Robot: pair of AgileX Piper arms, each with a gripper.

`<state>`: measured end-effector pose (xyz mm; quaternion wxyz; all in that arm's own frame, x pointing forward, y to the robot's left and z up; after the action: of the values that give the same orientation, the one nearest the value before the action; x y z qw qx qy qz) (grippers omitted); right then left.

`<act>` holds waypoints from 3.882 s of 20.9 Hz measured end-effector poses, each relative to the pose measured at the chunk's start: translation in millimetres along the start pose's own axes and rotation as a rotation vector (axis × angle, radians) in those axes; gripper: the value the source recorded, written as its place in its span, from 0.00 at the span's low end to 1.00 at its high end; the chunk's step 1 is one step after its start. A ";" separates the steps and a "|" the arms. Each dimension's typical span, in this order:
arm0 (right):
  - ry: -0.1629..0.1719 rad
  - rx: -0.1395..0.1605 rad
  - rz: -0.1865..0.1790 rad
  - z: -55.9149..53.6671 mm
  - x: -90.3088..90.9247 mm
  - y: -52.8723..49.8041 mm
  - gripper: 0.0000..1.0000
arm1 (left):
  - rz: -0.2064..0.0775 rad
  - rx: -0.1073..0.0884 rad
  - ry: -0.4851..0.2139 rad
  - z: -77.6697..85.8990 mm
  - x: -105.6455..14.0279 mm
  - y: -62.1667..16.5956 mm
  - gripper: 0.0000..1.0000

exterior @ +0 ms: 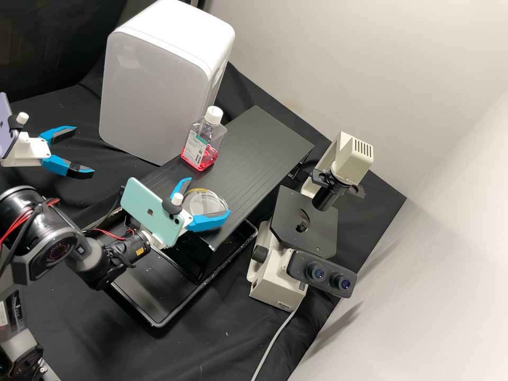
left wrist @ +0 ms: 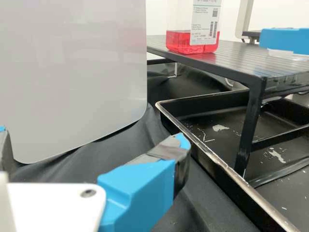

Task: Place the lid on the petri dish

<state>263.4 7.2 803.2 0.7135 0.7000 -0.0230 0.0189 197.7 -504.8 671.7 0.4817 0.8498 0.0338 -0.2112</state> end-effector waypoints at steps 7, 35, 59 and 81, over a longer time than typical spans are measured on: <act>-0.013 0.072 0.014 7.5 0.1 7.2 0.00 | 0.000 0.000 0.000 0.0 0.0 0.0 1.00; -0.037 0.179 -0.026 10.9 10.7 22.1 0.00 | 0.012 -0.007 0.012 -1.3 2.4 2.3 1.00; -0.034 0.099 -0.067 5.5 13.4 15.4 1.00 | 0.015 -0.010 0.021 -3.2 3.0 3.1 1.00; -0.073 0.098 -0.018 10.8 -13.9 29.6 1.00 | 0.017 -0.012 0.025 -3.6 3.4 3.6 1.00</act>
<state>247.7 -3.0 832.2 0.6773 0.7344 -0.0419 -0.0120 203.0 -504.2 674.9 0.4881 0.8498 0.0336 -0.1963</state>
